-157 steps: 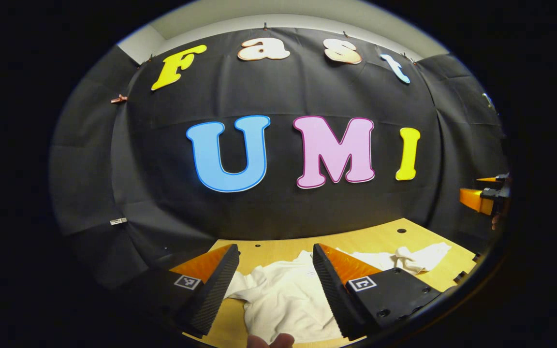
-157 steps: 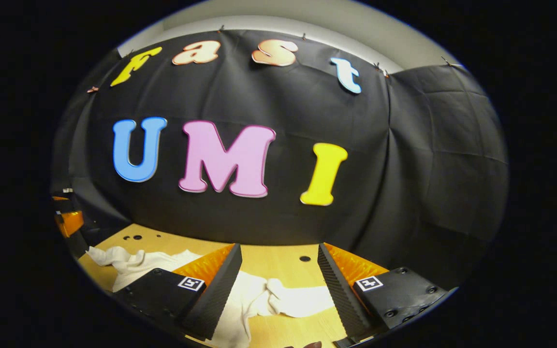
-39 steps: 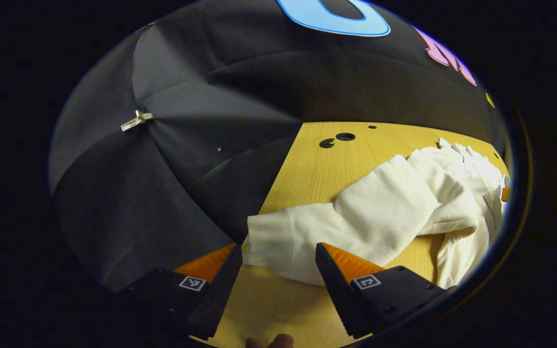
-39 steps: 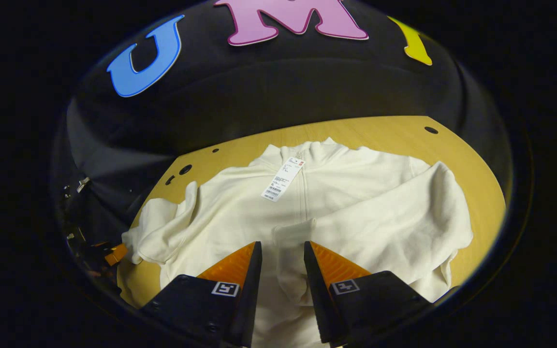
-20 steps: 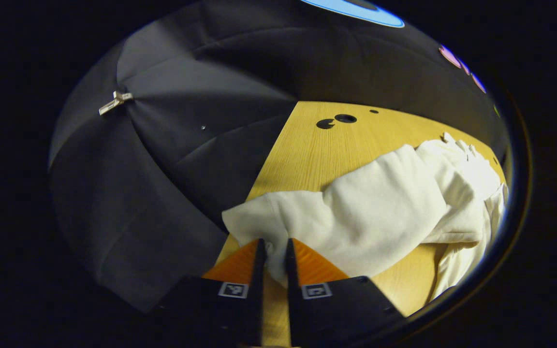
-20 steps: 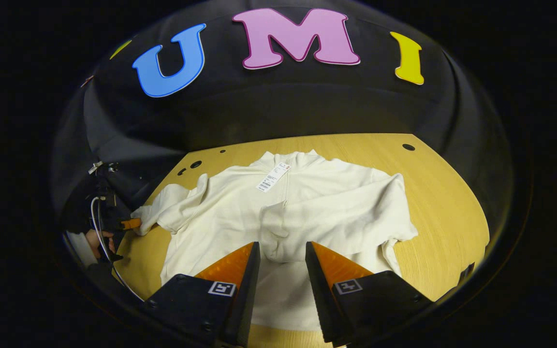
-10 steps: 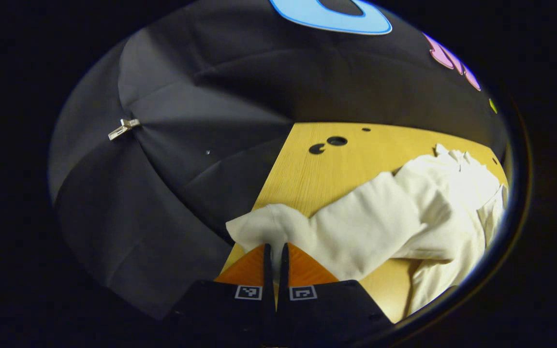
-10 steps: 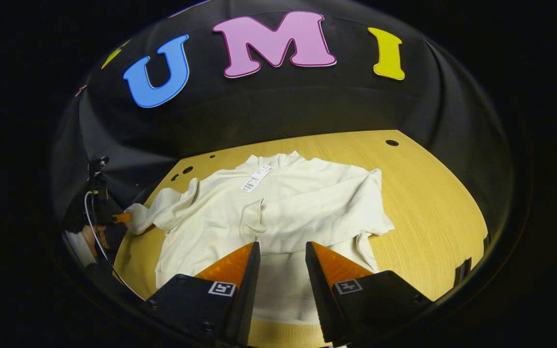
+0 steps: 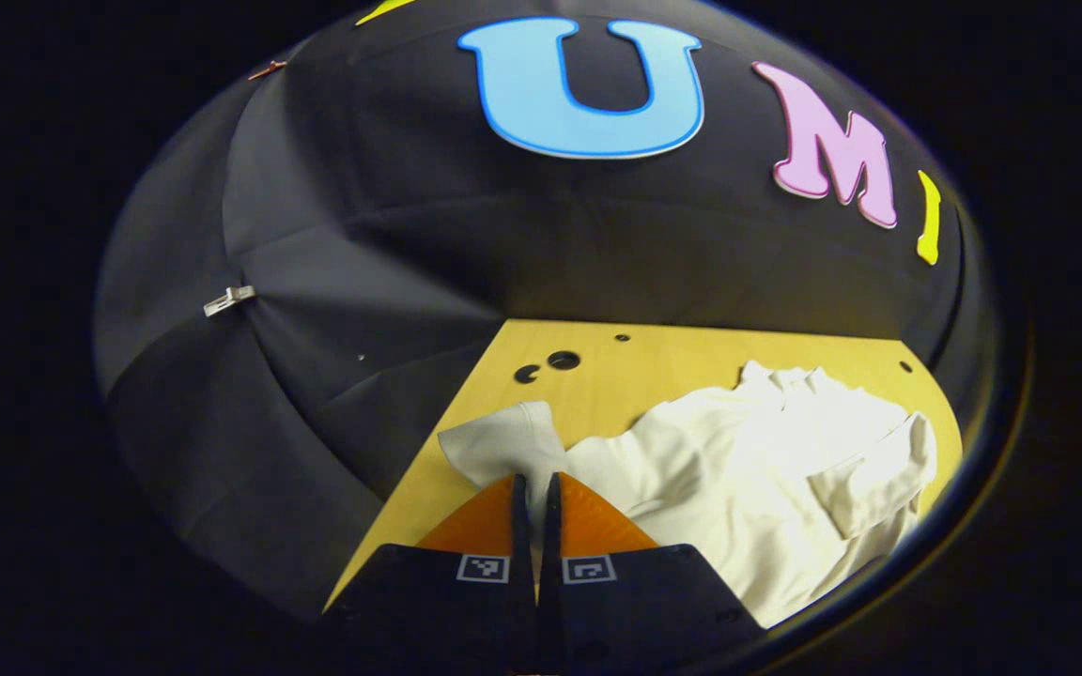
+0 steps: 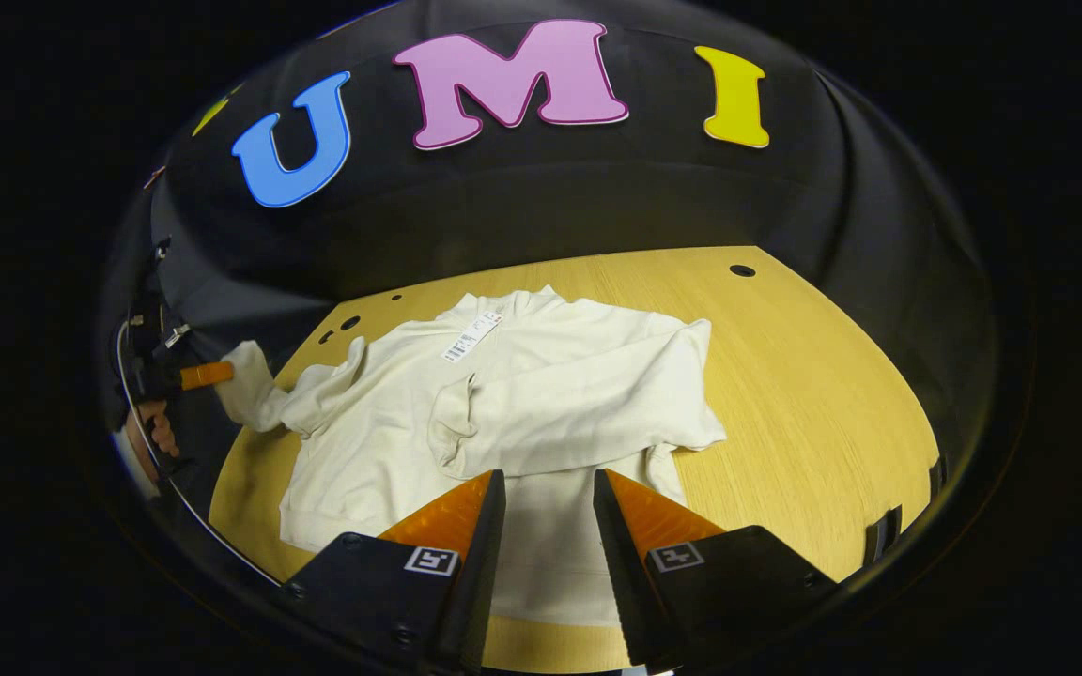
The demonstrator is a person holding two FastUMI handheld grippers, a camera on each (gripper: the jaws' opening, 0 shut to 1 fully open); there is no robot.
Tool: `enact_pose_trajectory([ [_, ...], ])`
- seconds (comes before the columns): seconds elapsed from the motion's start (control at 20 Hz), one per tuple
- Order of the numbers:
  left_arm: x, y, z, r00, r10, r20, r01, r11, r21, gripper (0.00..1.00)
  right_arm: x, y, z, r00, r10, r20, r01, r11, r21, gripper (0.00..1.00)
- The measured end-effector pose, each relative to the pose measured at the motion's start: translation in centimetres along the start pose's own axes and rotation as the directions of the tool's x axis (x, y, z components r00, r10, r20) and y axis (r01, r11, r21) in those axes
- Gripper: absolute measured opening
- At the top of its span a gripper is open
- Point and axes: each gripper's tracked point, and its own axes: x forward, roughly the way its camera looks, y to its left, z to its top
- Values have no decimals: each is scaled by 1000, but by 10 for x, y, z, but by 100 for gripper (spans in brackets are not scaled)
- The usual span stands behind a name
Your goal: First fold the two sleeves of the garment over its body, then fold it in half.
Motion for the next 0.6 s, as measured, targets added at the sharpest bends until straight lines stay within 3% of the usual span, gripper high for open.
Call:
enact_pose_trajectory([
  [0.35, -22, -103, 33, 987, -141, 72, 137, 989, 60, 6, -5, -24, -4, 1000, -13, -13, 13, 999, 47, 59],
  [0.6, -24, -183, 22, 970, -240, 42, 234, 966, 109, 6, -9, -47, -6, 999, -32, -25, 34, 997, 75, 59],
])
